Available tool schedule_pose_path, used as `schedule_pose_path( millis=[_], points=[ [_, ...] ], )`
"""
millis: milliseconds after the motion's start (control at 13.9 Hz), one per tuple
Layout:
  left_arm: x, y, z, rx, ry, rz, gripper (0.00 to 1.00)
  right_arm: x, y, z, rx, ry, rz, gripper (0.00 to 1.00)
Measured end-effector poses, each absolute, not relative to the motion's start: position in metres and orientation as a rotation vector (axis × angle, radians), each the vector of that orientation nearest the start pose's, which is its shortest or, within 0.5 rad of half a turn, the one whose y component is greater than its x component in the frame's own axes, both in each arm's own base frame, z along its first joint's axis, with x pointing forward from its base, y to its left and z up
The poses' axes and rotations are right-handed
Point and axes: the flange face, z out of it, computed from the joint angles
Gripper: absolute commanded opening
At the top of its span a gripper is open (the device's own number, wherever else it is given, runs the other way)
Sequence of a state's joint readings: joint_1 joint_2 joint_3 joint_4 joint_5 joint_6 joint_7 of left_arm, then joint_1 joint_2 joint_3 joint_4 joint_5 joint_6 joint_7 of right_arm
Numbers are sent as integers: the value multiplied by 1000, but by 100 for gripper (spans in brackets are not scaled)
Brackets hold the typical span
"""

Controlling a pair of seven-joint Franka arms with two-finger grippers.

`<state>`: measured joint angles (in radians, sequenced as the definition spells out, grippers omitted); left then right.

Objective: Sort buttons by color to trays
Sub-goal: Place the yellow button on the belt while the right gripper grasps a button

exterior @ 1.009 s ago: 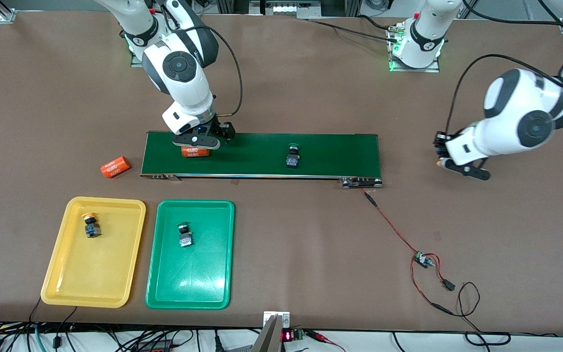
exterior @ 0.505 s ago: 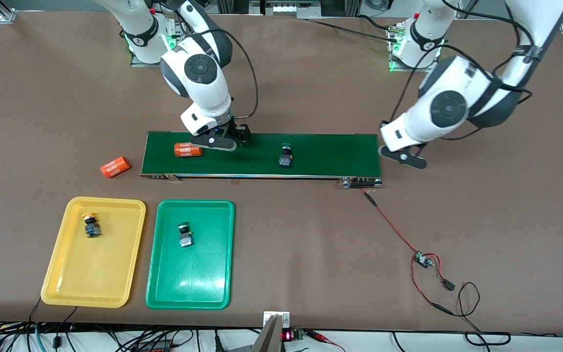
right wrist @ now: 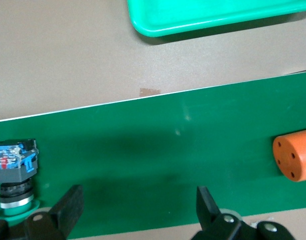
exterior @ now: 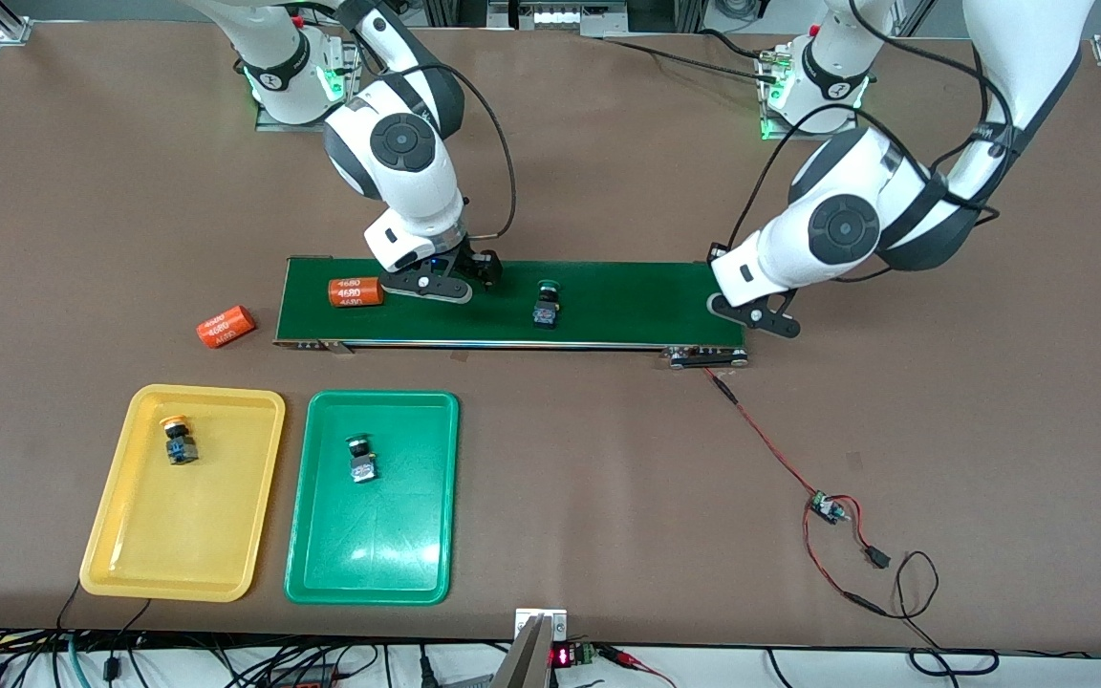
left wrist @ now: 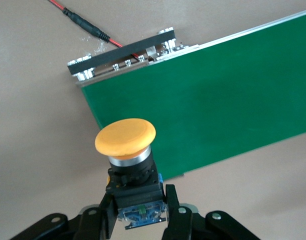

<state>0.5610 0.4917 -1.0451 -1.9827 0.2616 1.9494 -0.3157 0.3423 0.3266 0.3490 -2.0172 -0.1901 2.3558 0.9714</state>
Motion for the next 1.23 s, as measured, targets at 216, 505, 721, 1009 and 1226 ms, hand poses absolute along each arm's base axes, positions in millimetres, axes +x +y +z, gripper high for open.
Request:
schedule_pose_path(
  millis=[216,505,721,1009,1226],
  points=[
    [524,-249,283,-3118,501,530,0,471,377,301,-3120,264,-70,100],
    [523,-267,273,-3105,495,541,0,472,378,299,-3123,258,-70,100],
    [529,-255,263,-3108,453,566,0,474,379,296,-3123,258,-66,100],
    [529,-253,254,-3110,433,595,1,475,380,296,-3121,263,-65,100],
    [527,-257,252,-3108,436,602,3,477,384,295,-3116,258,-65,100]
  ],
)
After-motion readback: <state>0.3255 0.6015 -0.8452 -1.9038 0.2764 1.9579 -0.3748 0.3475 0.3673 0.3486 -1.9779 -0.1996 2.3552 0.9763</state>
